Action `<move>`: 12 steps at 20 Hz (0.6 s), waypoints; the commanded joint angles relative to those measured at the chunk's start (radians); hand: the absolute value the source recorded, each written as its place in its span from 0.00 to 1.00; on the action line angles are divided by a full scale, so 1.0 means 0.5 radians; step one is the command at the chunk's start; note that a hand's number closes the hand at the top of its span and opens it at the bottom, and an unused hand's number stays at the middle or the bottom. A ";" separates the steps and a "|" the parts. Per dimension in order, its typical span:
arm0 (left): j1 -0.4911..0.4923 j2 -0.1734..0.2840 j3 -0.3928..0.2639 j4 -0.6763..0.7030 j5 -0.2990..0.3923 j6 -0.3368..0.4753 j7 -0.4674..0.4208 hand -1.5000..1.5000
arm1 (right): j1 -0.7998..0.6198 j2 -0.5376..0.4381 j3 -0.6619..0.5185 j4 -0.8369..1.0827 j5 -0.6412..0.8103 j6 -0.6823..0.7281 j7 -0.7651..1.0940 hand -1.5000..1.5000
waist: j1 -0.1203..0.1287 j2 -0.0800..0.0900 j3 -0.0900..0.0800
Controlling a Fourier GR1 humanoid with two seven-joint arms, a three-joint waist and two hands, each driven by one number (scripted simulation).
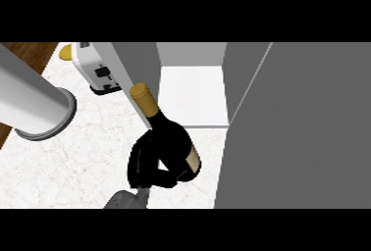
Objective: Pick up the wine, place it into the cabinet and close the cabinet
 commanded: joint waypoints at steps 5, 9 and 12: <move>-0.079 -0.001 -0.109 0.185 0.122 0.060 -0.161 1.00 | -0.026 -0.012 -0.060 -0.082 -0.141 -0.002 0.081 0.00 | 0.005 -0.001 0.000; -0.318 -0.001 -0.041 0.463 0.224 -0.024 -0.242 1.00 | 0.049 0.057 0.079 0.066 0.033 0.028 -0.119 0.00 | 0.000 0.001 0.000; -0.537 -0.001 -0.188 0.510 0.420 0.109 -0.301 1.00 | -0.142 0.007 0.001 0.001 -0.062 -0.044 0.125 0.00 | -0.012 0.003 -0.001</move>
